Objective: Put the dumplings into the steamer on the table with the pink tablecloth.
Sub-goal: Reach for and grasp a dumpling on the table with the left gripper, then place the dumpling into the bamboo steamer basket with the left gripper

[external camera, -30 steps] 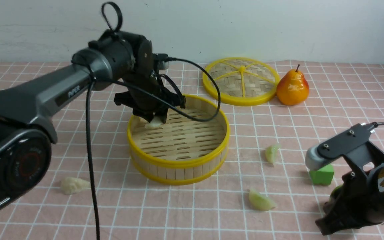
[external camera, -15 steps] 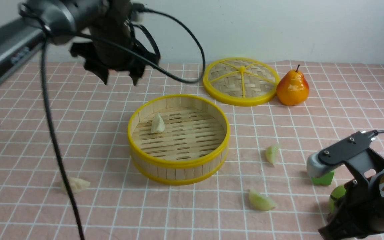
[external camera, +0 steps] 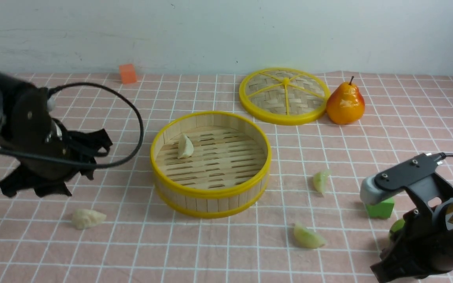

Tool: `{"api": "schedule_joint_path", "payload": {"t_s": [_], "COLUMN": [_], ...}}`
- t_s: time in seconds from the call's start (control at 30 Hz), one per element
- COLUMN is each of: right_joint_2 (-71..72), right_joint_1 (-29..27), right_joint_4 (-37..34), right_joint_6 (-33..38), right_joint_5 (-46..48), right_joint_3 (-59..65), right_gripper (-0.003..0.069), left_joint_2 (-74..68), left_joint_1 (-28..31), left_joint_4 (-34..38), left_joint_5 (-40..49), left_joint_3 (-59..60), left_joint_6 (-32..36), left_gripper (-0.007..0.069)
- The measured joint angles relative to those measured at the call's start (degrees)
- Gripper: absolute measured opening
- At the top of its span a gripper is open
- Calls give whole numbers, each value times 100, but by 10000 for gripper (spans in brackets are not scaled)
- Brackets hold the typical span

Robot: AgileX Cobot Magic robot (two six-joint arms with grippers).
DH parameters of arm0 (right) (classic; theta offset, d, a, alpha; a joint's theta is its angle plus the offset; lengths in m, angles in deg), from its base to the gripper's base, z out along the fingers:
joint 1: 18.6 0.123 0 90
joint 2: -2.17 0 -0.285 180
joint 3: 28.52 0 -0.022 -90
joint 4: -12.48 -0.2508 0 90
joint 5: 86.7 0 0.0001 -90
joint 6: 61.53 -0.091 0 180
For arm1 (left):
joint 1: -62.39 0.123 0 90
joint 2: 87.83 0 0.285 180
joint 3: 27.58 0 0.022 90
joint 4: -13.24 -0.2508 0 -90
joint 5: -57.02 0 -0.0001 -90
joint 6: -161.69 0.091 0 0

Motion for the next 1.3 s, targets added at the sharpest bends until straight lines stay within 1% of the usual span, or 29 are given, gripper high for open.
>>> {"api": "schedule_joint_path", "payload": {"t_s": [0.07,0.23,0.37,0.5,0.6,0.67,0.7,0.77,0.8,0.83,0.97,1.13,1.17,1.2,1.3], "right_joint_2": [0,0,0,0,0,0,0,0,0,0,0,0,0,0,0], "right_joint_1": [0,0,0,0,0,0,0,0,0,0,0,0,0,0,0], "right_joint_4": [-46,-239,-345,-380,-385,-385,-385,-385,-385,-385,-385,-385,-385,-385,-385], "right_joint_6": [0,0,0,0,0,0,0,0,0,6,6,6,6,6,6], "right_joint_5": [-8,-12,-12,-5,-5,-5,-5,-5,-11,-11,-37,-120,-120,-169,-260], "right_joint_3": [0,0,0,0,0,0,0,0,0,0,0,0,0,0,0], "right_gripper": [-10,-8,-6,-3,-3,-3,-3,-3,-3,-3,-3,-2,-2,0,0], "left_joint_2": [-164,-598,-976,-1077,-1090,-1048,-1015,-892,-759,-656,-122,95,95,57,-146], "left_joint_1": [0,0,0,0,0,-7,-7,-7,-7,-7,-7,-72,-84,-243,-691], "left_joint_4": [-80,-274,-488,-611,-620,-608,-565,-468,-374,-329,124,1071,1118,1514,2189], "left_joint_5": [-242,-516,-698,-671,-604,-580,-551,-459,-434,-419,-336,97,132,290,495], "left_joint_3": [183,225,225,182,163,163,163,178,199,199,111,-363,-394,-674,-1382], "left_joint_6": [-310,-607,-871,-847,-645,-499,-399,-170,52,156,1010,2259,2327,2860,3581], "left_gripper": [379,444,465,449,360,347,343,246,210,212,223,223,223,223,223]}}
